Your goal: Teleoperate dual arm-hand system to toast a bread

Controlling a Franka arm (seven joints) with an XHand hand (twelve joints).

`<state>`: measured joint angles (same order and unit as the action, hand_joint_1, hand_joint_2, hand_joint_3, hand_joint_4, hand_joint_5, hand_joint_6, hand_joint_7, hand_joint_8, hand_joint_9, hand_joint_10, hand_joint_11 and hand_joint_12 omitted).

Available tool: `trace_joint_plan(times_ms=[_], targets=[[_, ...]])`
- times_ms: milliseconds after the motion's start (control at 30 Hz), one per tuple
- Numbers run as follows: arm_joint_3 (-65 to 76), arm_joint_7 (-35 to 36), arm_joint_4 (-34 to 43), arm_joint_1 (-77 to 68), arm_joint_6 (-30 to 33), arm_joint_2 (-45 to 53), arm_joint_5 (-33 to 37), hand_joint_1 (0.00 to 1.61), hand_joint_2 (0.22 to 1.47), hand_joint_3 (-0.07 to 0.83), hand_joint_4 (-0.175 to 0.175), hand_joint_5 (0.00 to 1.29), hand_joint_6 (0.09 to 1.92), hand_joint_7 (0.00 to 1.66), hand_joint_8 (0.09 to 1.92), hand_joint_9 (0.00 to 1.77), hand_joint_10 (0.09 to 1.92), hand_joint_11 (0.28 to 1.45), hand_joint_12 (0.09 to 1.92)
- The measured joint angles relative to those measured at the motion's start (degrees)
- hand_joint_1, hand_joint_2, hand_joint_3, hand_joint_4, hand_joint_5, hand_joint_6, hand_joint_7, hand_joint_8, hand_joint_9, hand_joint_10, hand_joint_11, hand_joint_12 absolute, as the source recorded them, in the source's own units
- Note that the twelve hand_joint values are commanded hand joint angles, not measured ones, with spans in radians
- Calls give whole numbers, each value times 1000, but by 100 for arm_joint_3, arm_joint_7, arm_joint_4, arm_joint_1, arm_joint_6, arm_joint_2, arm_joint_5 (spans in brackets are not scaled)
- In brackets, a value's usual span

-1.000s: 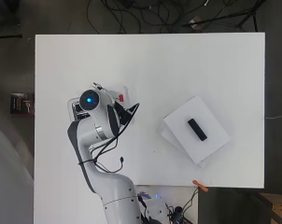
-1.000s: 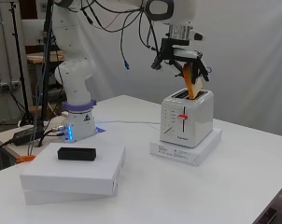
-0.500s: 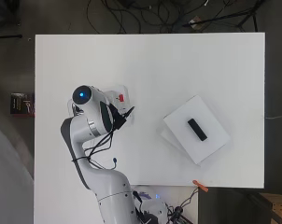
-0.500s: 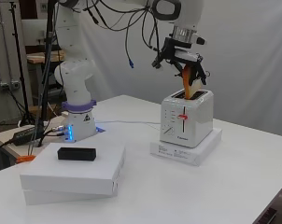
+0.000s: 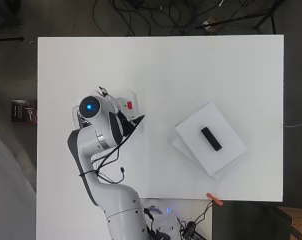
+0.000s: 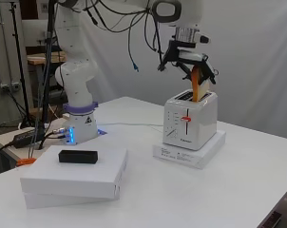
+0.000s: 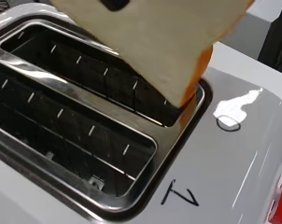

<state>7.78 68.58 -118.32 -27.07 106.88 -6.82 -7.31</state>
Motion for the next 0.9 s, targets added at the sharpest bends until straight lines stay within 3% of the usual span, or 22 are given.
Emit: trace_joint_plan(times_ms=[100, 133, 200, 367, 433, 467, 533, 800, 900], targets=[[-39, 317, -99, 15, 72, -98, 53, 1222, 1186, -3, -98, 695, 1420, 990, 938, 1148, 322, 742, 87], [-39, 372, -112, 18, 83, -103, 72, 1209, 1186, -3, -89, 703, 1411, 1004, 925, 1196, 186, 748, 87], [-38, 454, -128, 22, 97, -99, 77, 1200, 1184, -2, -82, 710, 1399, 1017, 916, 1242, 87, 756, 87], [-65, 532, -138, 33, 97, -168, 229, 1207, 1172, -1, -93, 724, 1358, 1051, 886, 1288, 87, 770, 87], [-81, 387, -176, 50, 109, -249, 220, 1307, 1152, 1, -147, 699, 1356, 993, 914, 1129, 639, 760, 87], [-87, 270, -188, 60, 108, -286, 212, 1333, 1148, 0, -161, 697, 1372, 972, 926, 1080, 803, 749, 87], [-90, 76, -190, 74, 73, -317, 213, 1353, 1145, -1, -173, 698, 1390, 954, 936, 1039, 931, 738, 87], [-114, -255, -282, 105, 68, -305, 195, 1353, 1151, 1, -175, 735, 1438, 912, 948, 985, 991, 700, 87], [-130, -319, -382, 120, 94, -273, 228, 1364, 1131, -1, -175, 711, 1367, 989, 849, 1060, 934, 774, 87]])
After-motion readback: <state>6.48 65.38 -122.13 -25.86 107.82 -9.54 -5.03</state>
